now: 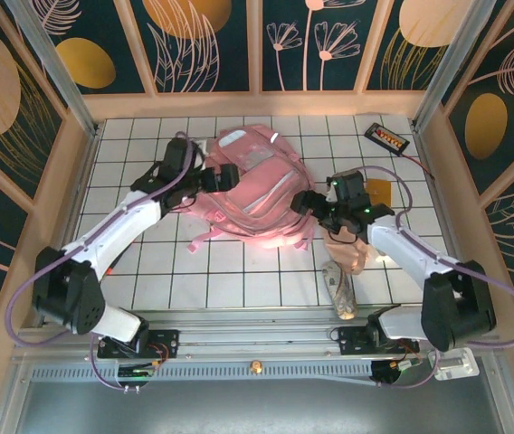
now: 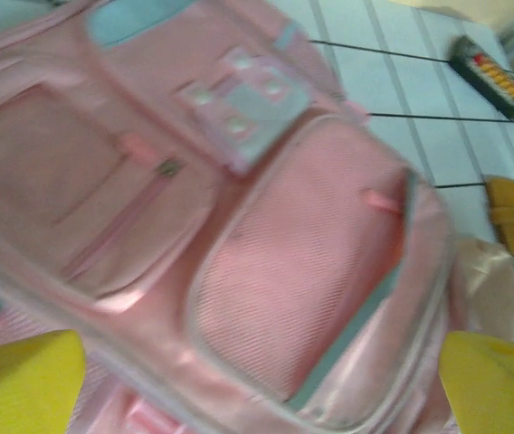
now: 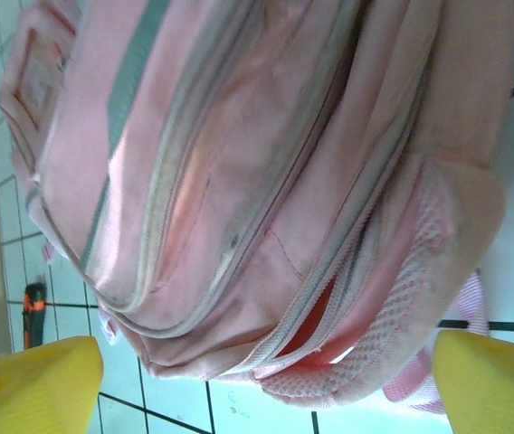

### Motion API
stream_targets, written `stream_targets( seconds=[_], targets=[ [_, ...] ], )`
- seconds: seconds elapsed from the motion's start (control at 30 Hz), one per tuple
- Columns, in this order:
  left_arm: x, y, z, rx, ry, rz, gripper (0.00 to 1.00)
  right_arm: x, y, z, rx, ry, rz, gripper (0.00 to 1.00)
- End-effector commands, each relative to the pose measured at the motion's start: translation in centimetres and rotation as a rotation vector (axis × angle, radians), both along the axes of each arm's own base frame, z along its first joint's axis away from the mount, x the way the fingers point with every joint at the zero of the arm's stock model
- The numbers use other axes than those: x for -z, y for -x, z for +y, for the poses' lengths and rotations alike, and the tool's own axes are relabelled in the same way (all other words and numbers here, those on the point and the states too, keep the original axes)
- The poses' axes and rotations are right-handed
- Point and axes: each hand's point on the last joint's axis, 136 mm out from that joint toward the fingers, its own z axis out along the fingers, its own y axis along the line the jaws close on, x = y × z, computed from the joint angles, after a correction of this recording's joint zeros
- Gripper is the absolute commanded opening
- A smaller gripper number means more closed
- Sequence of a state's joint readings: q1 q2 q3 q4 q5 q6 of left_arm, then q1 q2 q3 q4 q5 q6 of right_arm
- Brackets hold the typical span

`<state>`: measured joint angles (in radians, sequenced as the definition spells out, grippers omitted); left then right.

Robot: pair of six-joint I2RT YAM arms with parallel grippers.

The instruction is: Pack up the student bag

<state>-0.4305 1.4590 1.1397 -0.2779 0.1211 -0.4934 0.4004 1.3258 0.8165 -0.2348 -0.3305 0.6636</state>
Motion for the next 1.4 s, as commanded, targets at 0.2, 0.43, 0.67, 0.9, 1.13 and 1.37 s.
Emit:
stream_targets(
  seconds=[0.2,0.43,0.67,0.9,1.13,1.37],
  targets=[
    [7.7,1.3,6.4,-0.242,0.232,0.215,0.99,3.3,-0.1,2.8,-0.049,0.005,0.047,0.92],
    [9.4,0.2,7.4,-0.286,0.331,0.22,0.96,4.4,0.0,2.9,-0.055,0.021,0.061,0.91],
    [12.5,-1.0,6.7,-0.288,0.396,0.271,0.74,4.9,-1.0,3.0,-0.063,0.041,0.055,0.86],
    [15.3,-1.4,6.9,-0.308,0.382,0.307,0.67,5.4,-2.7,2.9,-0.055,0.073,0.05,0.74],
    [16.4,-2.4,6.9,-0.317,0.394,0.308,0.29,5.9,-4.8,2.1,-0.025,0.103,0.041,0.51],
    [15.0,-0.2,6.2,-0.304,0.529,0.284,0.0,4.2,-10.9,0.6,0.005,0.121,-0.059,0.24]
  ],
)
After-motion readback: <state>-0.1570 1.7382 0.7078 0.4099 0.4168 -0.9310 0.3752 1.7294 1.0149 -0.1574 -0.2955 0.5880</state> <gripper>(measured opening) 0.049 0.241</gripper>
